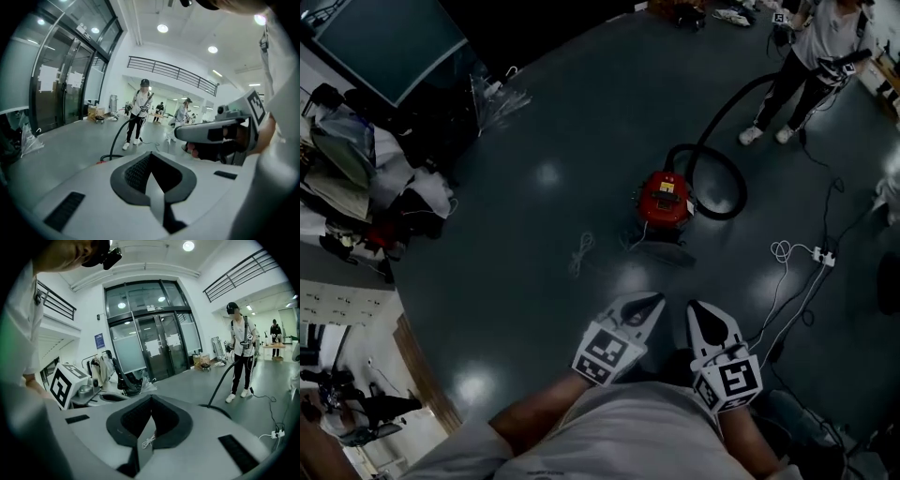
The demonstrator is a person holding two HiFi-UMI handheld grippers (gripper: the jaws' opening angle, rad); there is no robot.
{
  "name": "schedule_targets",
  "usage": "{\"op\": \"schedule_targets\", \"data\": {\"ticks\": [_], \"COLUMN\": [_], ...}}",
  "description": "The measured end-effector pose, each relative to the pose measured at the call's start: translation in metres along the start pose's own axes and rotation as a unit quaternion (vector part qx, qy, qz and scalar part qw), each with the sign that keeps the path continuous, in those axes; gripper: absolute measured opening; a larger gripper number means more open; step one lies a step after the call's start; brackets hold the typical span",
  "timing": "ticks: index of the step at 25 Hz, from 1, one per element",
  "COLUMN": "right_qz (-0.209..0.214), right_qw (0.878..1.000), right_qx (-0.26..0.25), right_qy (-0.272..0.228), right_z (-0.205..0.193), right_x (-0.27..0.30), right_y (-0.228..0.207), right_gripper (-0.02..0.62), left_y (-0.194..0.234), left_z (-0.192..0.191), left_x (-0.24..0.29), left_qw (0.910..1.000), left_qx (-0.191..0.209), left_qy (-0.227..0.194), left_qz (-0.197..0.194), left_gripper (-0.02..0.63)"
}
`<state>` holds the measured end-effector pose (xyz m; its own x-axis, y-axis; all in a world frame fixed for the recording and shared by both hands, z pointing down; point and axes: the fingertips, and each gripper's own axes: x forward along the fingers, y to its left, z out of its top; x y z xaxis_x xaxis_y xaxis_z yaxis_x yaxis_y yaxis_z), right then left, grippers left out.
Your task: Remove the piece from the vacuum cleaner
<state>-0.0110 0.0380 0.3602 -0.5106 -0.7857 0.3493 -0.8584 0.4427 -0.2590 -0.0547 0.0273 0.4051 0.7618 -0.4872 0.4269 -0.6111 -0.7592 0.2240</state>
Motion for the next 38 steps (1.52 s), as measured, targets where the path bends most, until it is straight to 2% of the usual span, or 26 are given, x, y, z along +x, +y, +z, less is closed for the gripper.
{"op": "schedule_targets", "data": {"ticks": [5, 12, 18, 21, 23, 25, 30, 32, 34, 37, 38], "right_qz": [-0.021, -0.023, -0.013, -0.015, -0.014, -0.012, -0.013, -0.01, -0.006, 0.002, 0.003], "right_qw": [1.0, 0.999, 0.999, 0.999, 0.999, 0.998, 0.998, 0.998, 0.998, 0.997, 0.997], "right_qx": [0.016, 0.026, 0.043, 0.049, 0.051, 0.052, 0.056, 0.056, 0.056, 0.057, 0.057], "right_qy": [0.014, 0.016, 0.007, 0.003, 0.006, 0.013, 0.025, 0.032, 0.036, 0.045, 0.049], "right_z": [-0.009, -0.029, -0.079, -0.112, -0.134, -0.155, -0.19, -0.199, -0.206, -0.214, -0.216], "right_x": [0.036, 0.098, 0.17, 0.207, 0.226, 0.241, 0.26, 0.264, 0.265, 0.265, 0.264], "right_y": [-0.021, -0.085, -0.142, -0.168, -0.183, -0.196, -0.215, -0.219, -0.22, -0.218, -0.218], "right_gripper": [0.017, 0.017, 0.017, 0.017, 0.017, 0.017, 0.017, 0.017, 0.017, 0.017, 0.017], "left_y": [0.053, 0.117, 0.174, 0.203, 0.218, 0.231, 0.247, 0.25, 0.254, 0.259, 0.261], "left_z": [-0.034, -0.093, -0.196, -0.248, -0.286, -0.326, -0.416, -0.437, -0.452, -0.466, -0.468], "left_x": [0.056, 0.159, 0.254, 0.301, 0.328, 0.353, 0.389, 0.398, 0.407, 0.417, 0.419], "left_qw": [0.9968, 0.9883, 0.9734, 0.9639, 0.9554, 0.9412, 0.8833, 0.8684, 0.8646, 0.8652, 0.8644], "left_qx": [0.055, 0.101, 0.14, 0.157, 0.171, 0.199, 0.288, 0.305, 0.309, 0.302, 0.304], "left_qy": [0.039, 0.086, 0.15, 0.185, 0.21, 0.24, 0.321, 0.339, 0.346, 0.354, 0.355], "left_qz": [-0.042, -0.075, -0.102, -0.11, -0.117, -0.13, -0.185, -0.194, -0.192, -0.188, -0.186], "left_gripper": [0.006, 0.006, 0.013, 0.064, 0.096, 0.123, 0.163, 0.163, 0.164, 0.163, 0.131]}}
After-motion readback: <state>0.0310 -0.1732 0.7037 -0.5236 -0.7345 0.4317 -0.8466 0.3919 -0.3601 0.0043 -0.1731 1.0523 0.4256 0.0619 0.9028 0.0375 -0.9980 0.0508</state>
